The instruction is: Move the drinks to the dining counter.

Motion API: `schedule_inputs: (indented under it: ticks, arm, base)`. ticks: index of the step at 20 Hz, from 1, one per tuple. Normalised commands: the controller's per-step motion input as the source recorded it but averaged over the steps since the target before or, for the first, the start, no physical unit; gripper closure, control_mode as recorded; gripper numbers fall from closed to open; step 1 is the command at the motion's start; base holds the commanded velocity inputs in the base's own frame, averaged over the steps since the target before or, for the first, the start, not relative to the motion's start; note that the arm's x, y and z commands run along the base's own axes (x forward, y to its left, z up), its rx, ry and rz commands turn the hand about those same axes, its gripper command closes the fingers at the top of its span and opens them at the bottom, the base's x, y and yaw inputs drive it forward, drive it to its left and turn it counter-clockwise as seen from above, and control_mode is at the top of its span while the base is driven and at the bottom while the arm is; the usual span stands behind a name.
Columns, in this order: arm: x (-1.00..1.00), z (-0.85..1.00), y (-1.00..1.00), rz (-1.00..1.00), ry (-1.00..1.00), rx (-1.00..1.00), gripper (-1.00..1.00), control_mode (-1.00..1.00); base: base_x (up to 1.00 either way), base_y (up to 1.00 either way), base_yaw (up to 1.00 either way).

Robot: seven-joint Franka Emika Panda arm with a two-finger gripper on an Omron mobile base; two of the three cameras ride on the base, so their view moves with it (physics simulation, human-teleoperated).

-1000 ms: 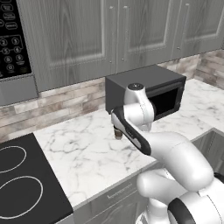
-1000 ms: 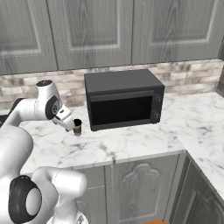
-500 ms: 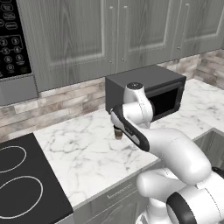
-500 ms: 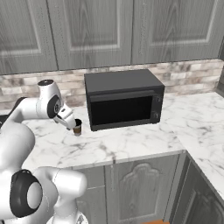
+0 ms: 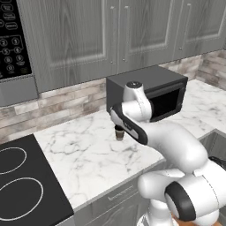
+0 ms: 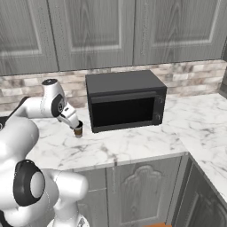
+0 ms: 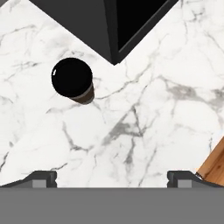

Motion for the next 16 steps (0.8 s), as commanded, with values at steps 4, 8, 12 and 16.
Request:
schedule_inputs:
  ticks: [4, 8, 12, 16]
  arm:
    - [0.16, -0.02, 0.0, 0.0, 0.0, 0.0, -1.0, -1.0]
    - [0.12, -0.04, 0.0, 0.0, 0.0, 0.0, -1.0, -1.0]
    - [0.01, 0.0, 0.0, -0.08, 0.0, 0.0, -1.0, -1.0]
    - [0.0, 0.0, 0.0, -0.13, 0.0, 0.0, -1.0, -1.0]
  base:
    - [0.0, 0.0, 0.0]
    - [0.0, 0.0, 0.0]
    - [0.0, 0.0, 0.0]
    - [0.0, 0.0, 0.0]
